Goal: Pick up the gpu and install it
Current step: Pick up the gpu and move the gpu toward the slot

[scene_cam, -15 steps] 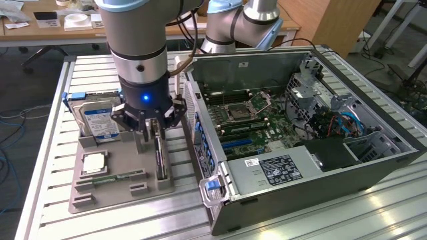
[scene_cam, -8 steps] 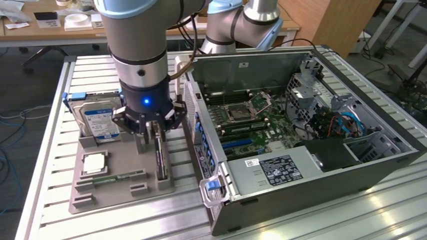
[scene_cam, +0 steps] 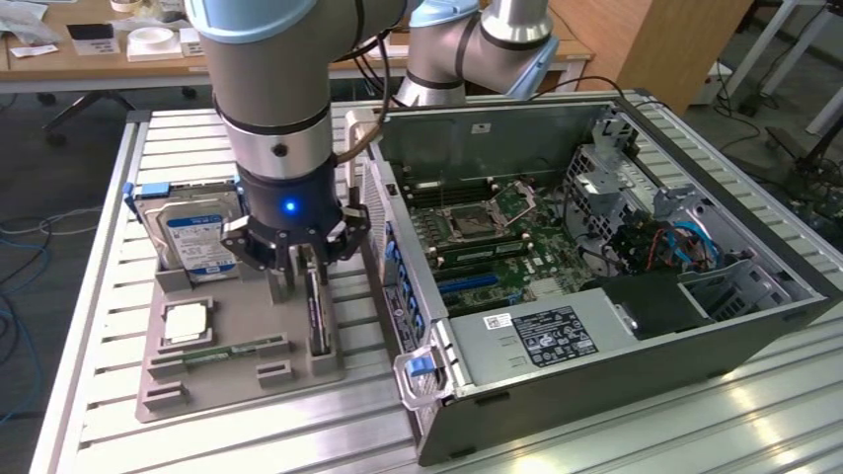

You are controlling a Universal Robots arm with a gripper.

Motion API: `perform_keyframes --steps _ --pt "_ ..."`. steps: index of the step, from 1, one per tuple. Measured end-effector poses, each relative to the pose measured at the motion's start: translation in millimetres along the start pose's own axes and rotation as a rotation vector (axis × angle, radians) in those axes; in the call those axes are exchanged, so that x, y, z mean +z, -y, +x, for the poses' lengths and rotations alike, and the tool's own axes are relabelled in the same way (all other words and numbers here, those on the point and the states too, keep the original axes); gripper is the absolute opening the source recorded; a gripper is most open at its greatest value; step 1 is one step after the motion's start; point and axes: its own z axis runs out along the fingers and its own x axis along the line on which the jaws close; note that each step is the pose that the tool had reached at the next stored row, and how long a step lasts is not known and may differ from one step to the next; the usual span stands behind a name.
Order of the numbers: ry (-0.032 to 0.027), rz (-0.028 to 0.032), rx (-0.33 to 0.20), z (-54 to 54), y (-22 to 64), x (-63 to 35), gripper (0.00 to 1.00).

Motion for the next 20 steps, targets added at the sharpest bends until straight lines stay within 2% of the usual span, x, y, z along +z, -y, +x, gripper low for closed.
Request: perform_keyframes --steps 11,20 --pt "-0.0001 0.0001 0.0 -1.7 1.3 11.4 0.42" --pt "-0.0002 0.0001 0.0 -1.5 2.2 26.8 0.42"
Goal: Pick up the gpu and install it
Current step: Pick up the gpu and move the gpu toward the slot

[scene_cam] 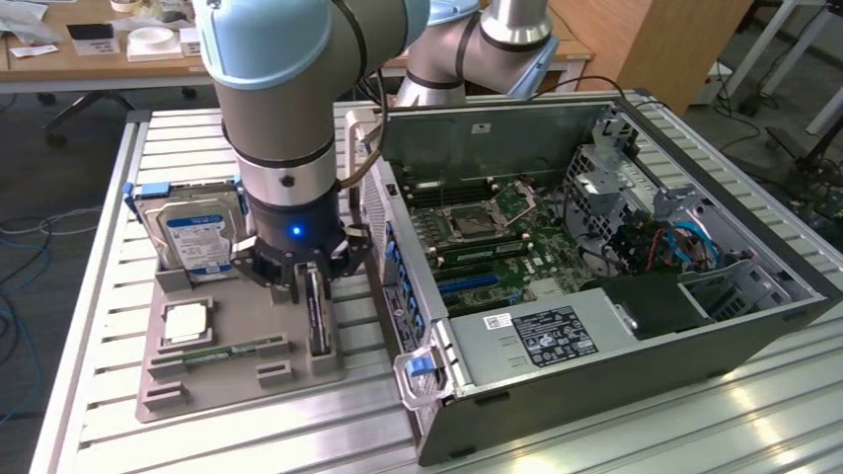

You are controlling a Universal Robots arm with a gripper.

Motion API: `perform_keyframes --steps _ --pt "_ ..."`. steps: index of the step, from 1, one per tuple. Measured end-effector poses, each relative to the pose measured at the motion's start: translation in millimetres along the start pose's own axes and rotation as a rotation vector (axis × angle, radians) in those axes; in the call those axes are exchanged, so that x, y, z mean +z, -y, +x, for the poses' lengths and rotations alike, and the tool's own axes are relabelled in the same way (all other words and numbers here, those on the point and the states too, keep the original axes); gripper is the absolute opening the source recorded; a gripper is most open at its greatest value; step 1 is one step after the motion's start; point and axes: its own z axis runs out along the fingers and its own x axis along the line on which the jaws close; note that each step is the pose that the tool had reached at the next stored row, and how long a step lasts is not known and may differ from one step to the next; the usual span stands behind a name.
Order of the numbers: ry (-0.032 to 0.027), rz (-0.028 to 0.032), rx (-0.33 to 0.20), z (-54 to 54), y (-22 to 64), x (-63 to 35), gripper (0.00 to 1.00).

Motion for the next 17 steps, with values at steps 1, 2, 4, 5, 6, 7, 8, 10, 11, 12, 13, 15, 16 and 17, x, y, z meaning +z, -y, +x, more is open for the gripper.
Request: perform_keyframes --steps 1,2,4,5,6,7,8,10,11,12,13,15,16,17 --pt "0.0 0.0 0.0 0.0 0.0 0.6 0.42" --pt "-0.0001 0.0001 0.0 0.0 0.1 1.3 0.42" --pt "-0.0001 0.0001 0.0 0.1 0.2 2.6 0.42" --pt "-0.0003 0.0004 0.0 0.1 0.2 2.7 0.42" --pt "0.0 0.0 0.0 0.1 0.2 3.4 0.42" --pt "0.0 0.0 0.0 0.1 0.2 4.3 0.42" --pt "0.0 0.0 0.0 0.1 0.3 5.3 0.42" --pt "-0.0001 0.0001 0.0 0.2 0.4 6.6 0.42" --pt "-0.0002 0.0002 0.0 0.2 0.4 6.6 0.42" --pt "-0.0003 0.0003 0.0 0.2 0.4 6.6 0.42" --pt "-0.0001 0.0002 0.0 0.1 0.4 6.9 0.42" --pt "0.0001 -0.0001 0.0 -0.3 0.4 7.4 0.42" --pt "0.0 0.0001 0.0 -0.4 0.4 7.6 0.42" --pt "-0.0001 0.0001 0.0 -0.7 0.4 7.8 0.42"
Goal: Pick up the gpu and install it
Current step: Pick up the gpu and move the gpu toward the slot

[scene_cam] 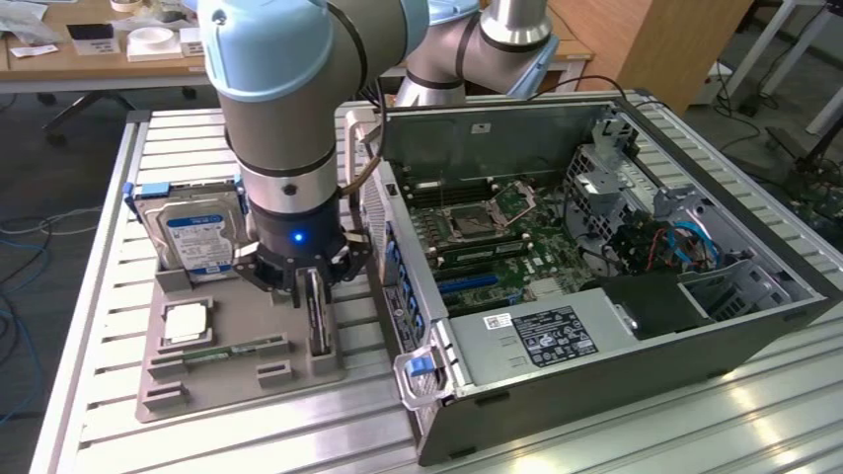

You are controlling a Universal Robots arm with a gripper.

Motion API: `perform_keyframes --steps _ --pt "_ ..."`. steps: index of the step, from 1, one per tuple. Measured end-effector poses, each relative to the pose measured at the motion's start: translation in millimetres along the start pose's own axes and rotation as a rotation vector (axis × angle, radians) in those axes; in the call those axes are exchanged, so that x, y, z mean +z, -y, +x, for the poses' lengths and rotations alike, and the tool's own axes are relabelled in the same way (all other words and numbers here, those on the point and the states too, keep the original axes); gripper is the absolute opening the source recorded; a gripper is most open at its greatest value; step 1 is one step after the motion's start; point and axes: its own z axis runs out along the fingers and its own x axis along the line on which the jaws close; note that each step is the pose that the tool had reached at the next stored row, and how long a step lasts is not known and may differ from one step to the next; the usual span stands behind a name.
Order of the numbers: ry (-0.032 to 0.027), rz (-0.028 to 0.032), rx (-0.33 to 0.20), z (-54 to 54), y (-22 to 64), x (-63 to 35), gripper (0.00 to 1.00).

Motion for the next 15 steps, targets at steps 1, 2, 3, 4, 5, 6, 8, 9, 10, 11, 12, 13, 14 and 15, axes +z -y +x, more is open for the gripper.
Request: perform_keyframes --steps 1,2,3,4,5,6,8,9,10,11,12,13,14,15 --pt "-0.0001 0.0 0.0 -0.1 0.0 0.1 0.42" --pt "0.0 0.0 0.0 -0.1 0.0 0.3 0.42" --pt "-0.0001 -0.0002 0.0 -0.1 0.0 0.4 0.42" --pt "0.0001 -0.0006 0.0 -0.2 -0.1 0.5 0.42" --pt "0.0 -0.0007 0.0 -0.1 -0.1 0.5 0.42" --pt "0.0 -0.0007 0.0 -0.2 -0.1 0.6 0.42" --pt "0.0001 -0.0009 0.0 -0.3 -0.2 0.7 0.42" --pt "0.0001 -0.0009 0.0 -0.2 -0.3 0.7 0.42" --pt "0.0 -0.0008 0.0 -0.2 -0.3 0.6 0.42" --pt "0.0 -0.0007 0.0 -0.1 -0.4 0.6 0.42" --pt "0.0 -0.0007 0.0 -0.1 -0.4 0.6 0.42" --pt "0.0 -0.0007 0.0 -0.1 -0.4 0.6 0.42" --pt "0.0 -0.0007 0.0 -0.1 -0.4 0.6 0.42" --pt "0.0 -0.0008 0.0 -0.1 -0.4 0.6 0.42"
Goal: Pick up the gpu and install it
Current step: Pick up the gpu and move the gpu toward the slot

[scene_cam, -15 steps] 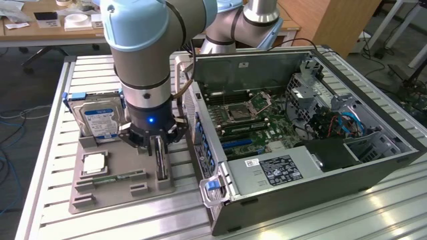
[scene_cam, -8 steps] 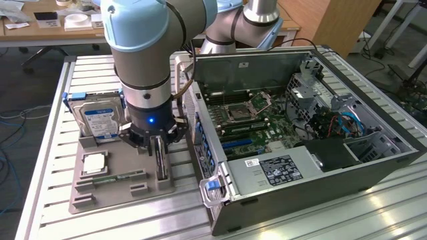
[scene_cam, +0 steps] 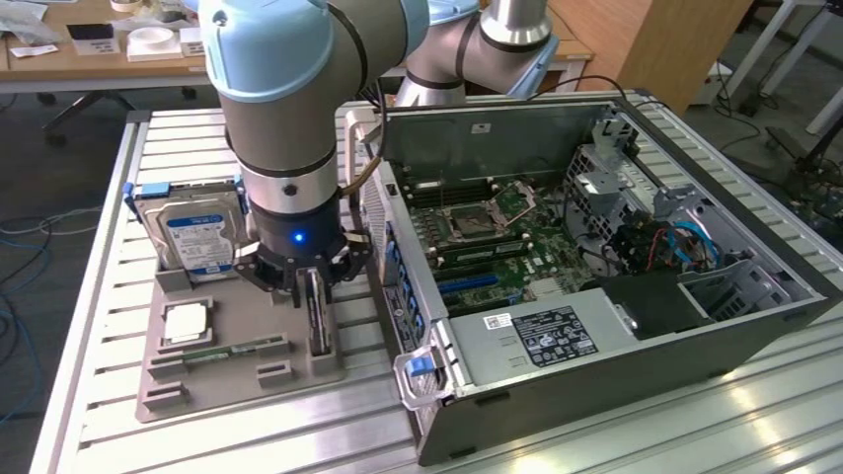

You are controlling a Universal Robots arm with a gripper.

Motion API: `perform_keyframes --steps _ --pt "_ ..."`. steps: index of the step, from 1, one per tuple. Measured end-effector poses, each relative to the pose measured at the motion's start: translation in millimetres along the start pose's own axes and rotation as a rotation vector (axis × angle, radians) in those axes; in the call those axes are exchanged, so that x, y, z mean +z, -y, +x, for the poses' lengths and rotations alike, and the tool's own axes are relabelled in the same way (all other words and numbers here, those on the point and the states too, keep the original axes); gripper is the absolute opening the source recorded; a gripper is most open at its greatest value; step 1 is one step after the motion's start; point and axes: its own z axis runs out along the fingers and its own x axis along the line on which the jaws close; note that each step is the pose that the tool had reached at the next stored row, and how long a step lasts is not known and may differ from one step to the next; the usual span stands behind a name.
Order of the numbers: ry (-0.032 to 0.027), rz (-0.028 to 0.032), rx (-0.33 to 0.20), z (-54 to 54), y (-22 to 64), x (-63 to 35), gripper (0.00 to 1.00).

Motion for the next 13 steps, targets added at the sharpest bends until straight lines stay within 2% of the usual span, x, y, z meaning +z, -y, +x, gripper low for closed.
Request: perform_keyframes --steps 13 --pt "0.0 0.0 0.0 0.0 0.0 0.0 0.4"
